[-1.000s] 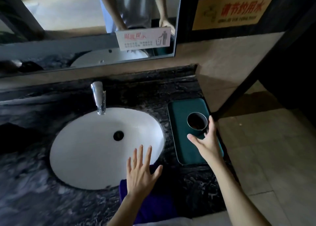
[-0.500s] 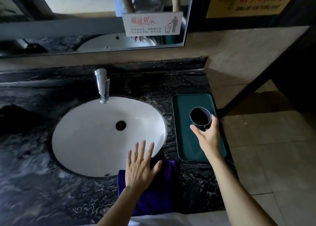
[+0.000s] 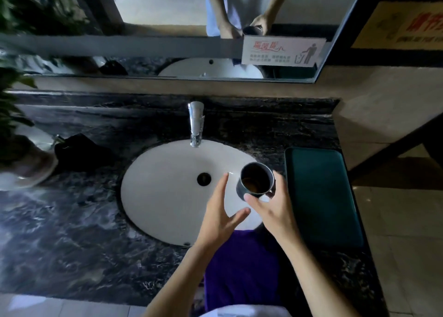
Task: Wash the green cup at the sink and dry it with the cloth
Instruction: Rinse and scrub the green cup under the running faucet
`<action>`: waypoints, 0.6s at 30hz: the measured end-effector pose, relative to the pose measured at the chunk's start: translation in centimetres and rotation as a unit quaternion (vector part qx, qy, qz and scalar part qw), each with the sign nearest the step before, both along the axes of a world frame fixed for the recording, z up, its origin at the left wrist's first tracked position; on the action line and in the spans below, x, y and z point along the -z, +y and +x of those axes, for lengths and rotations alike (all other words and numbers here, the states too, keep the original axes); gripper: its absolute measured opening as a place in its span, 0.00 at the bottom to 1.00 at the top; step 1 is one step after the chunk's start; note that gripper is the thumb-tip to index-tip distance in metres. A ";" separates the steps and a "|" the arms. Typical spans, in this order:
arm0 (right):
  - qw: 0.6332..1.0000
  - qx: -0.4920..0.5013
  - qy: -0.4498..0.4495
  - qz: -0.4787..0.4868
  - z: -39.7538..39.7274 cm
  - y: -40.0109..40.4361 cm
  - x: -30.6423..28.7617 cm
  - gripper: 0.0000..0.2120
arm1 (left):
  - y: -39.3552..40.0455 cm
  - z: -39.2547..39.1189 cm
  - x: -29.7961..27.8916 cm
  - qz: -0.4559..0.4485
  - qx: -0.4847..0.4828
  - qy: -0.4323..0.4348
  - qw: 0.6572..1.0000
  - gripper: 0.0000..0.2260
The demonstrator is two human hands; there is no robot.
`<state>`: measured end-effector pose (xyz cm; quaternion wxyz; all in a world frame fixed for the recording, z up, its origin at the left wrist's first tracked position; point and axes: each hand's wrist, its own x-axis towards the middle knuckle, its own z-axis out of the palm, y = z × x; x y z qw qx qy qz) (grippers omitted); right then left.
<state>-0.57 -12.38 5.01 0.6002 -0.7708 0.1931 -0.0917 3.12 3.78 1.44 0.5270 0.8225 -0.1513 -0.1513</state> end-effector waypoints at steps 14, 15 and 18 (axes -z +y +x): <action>0.983 -0.151 0.098 0.035 6.4 11.4 -0.6 0.41 | 10.0 6.6 -0.6 -0.140 -0.098 0.016 0.985 0.30; 0.981 -0.161 0.099 0.039 7.1 11.7 -0.7 0.42 | 10.5 7.2 -0.4 -0.142 -0.103 0.024 0.984 0.31; 0.988 -0.103 0.097 0.060 10.0 11.5 -1.0 0.34 | 11.6 8.9 0.1 -0.139 -0.113 0.053 0.982 0.32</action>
